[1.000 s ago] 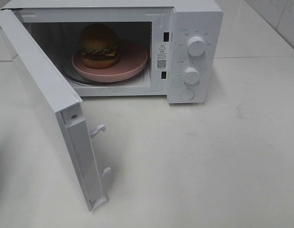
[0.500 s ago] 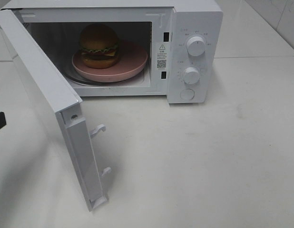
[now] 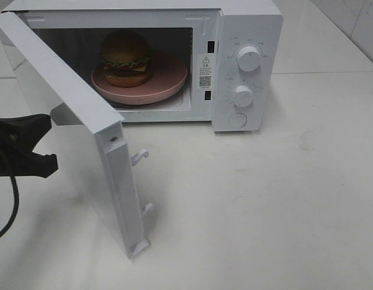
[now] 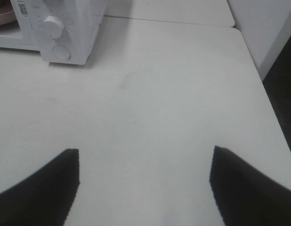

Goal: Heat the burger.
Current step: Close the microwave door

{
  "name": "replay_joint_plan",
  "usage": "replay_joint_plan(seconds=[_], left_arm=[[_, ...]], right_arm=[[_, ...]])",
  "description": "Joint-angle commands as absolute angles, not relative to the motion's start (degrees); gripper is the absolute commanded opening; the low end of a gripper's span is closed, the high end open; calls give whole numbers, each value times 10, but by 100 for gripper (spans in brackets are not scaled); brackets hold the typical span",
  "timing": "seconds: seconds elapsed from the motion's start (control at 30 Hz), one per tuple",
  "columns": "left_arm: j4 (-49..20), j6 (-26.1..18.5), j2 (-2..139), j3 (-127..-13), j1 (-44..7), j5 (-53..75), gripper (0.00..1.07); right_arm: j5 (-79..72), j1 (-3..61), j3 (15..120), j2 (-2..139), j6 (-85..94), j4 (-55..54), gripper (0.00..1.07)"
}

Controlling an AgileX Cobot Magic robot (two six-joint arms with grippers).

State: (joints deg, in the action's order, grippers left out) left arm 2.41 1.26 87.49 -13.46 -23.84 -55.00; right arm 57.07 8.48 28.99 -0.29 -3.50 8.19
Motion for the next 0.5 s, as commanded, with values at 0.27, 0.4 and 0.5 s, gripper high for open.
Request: replay_joint_plan(seconds=[0.27,0.4,0.5], left_arm=[[-74,-5,934,-201,-307,-576,0],[-108,-18,953,-244,-329,-566,0],[-146,-37,962,-272,-344,-545,0]], right_arm=[[568,80,288,-20,-41,81,75],[568,80,288,-20,-41,81,75],[568,80,288,-20,-41,81,75]])
